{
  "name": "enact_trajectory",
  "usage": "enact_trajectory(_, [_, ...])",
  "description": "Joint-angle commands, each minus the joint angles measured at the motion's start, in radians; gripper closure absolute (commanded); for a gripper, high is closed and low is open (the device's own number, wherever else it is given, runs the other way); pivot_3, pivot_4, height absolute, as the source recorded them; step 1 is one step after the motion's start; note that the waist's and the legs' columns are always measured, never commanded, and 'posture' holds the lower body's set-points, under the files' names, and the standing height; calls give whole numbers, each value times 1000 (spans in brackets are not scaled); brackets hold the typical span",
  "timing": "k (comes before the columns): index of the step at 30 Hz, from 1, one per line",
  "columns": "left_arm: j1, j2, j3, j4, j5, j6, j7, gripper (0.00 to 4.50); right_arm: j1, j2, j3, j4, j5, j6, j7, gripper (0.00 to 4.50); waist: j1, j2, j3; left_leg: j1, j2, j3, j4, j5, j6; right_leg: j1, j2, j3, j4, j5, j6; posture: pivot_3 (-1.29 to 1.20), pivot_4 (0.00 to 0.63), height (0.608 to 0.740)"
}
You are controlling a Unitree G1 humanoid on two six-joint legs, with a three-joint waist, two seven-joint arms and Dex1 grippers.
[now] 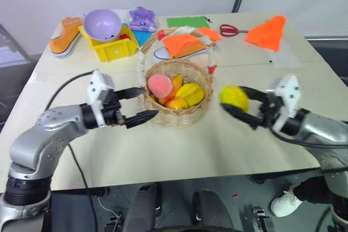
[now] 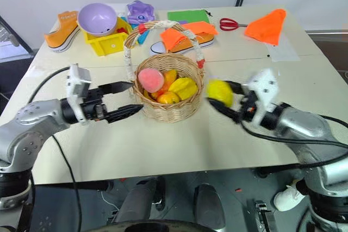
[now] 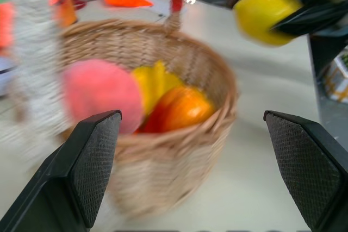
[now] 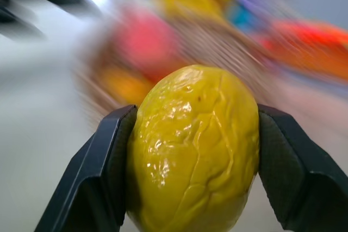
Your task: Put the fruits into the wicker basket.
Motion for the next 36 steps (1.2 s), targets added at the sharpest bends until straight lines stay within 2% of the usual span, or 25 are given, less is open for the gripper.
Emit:
enact_trajectory(1, [1,2,44,2,4,-55,-22,0,-177,117,168,42,-92,48,-148,1873,0,0,0,0,-1,0,-1,0,0,-2,-1,0,0,0,0,0,150,740])
enact_trajectory(4, [11,-6,46,-8,6,-68,-14,0,-314,270,270,195,-193,84,-284,1873,3,-2,-1,-5,-2,0,-1,0,0,-7,-3,0,0,0,-1,0,150,740])
enact_trajectory(6, [21,-11,42,-19,13,-72,-7,0,-342,296,338,253,-267,73,-297,1873,4,-2,-1,-7,-3,2,-1,1,-1,-10,-4,0,2,1,0,0,150,740])
enact_trajectory(8, [29,-17,47,-33,9,-69,6,0,-353,304,374,272,-330,44,-309,812,6,-2,-1,-7,-4,2,-2,2,0,-11,-4,0,2,3,3,0,150,740])
enact_trajectory(10, [38,-18,53,-47,1,-67,15,0,-345,304,366,242,-354,14,-308,42,5,-2,-1,-8,-4,4,-2,2,1,-11,-5,-1,2,3,3,0,150,740])
enact_trajectory(13, [48,-20,54,-60,-6,-64,24,0,-314,270,333,157,-326,-4,-241,42,2,-2,-1,-10,-4,4,-2,2,2,-10,-4,-1,3,3,4,0,150,740])
enact_trajectory(17, [49,-28,43,-73,-19,-57,31,0,-220,156,240,28,-255,-3,-127,42,7,-2,-1,-7,-3,4,-2,2,2,-7,-2,-2,4,3,5,0,150,740])
enact_trajectory(21, [34,-44,19,-87,-36,-48,33,0,-111,70,56,-46,-123,49,-72,42,8,-2,-1,-5,-2,5,-1,2,2,-4,-3,-2,3,3,5,0,150,740])
enact_trajectory(24, [16,-62,2,-92,-46,-41,38,0,-73,48,-13,-17,-123,57,-102,42,8,-2,-1,-5,-2,4,-1,2,2,-3,-3,-2,3,3,4,0,150,740])
enact_trajectory(31, [-22,-101,-41,-90,-46,-38,48,0,-163,143,50,252,-307,-48,-242,42,-3,-1,-1,-5,-1,5,-1,2,2,-4,-2,-1,4,3,4,0,150,740])
enact_trajectory(34, [-25,-106,-51,-93,-41,-42,54,0,-195,202,25,332,-298,-83,-251,851,-9,-1,-1,-5,-2,5,-2,3,2,-4,-2,-2,4,3,5,0,150,740])
enact_trajectory(36, [-24,-107,-50,-96,-41,-43,58,0,-195,212,17,339,-293,-91,-243,1850,-8,-1,-1,-5,-2,5,-2,3,3,-4,-1,-3,4,3,5,0,150,740])
